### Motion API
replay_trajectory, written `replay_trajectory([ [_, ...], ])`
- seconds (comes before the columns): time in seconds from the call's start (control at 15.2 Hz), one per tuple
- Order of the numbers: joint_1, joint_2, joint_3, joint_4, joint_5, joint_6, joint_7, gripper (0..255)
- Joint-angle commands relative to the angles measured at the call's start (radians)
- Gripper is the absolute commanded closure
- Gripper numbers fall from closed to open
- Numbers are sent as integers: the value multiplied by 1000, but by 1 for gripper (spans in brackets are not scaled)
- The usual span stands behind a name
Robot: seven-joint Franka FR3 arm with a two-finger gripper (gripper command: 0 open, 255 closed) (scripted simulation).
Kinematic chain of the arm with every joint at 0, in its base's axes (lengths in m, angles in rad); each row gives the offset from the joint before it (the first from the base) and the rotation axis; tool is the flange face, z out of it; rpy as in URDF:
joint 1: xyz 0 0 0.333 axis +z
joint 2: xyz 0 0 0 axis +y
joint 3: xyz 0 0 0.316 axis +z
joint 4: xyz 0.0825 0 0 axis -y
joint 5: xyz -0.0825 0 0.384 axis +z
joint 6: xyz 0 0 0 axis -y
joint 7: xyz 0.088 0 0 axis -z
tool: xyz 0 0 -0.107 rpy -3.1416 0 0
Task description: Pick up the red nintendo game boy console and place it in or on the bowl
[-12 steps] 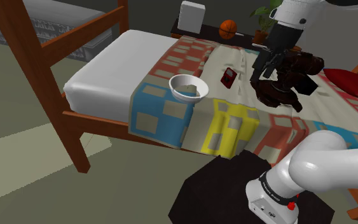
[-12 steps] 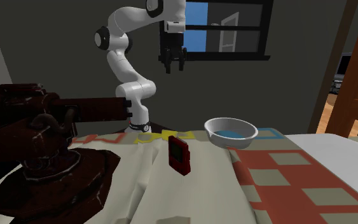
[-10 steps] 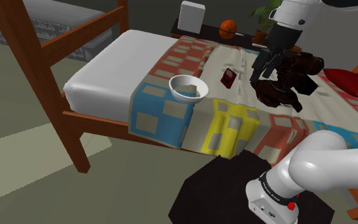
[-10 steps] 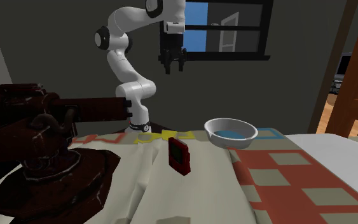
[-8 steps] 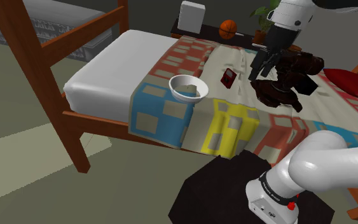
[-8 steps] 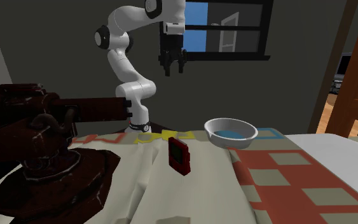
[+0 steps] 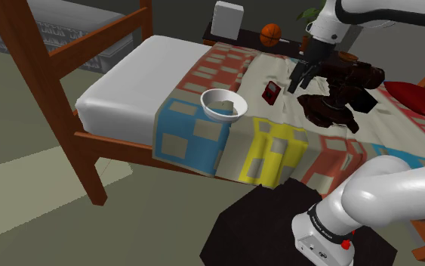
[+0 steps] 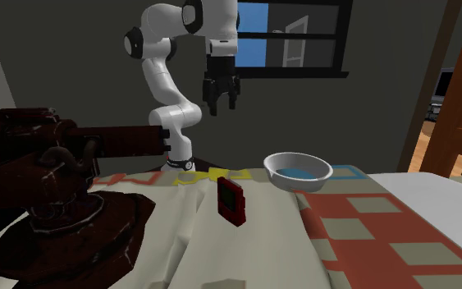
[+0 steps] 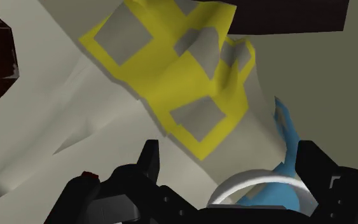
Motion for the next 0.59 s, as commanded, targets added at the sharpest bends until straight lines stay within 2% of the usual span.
replay_trajectory([
  [0.0,-7,54,-38,5,-15,53,-48,0],
  [0.53,-16,301,-167,117,-11,202,-221,0],
])
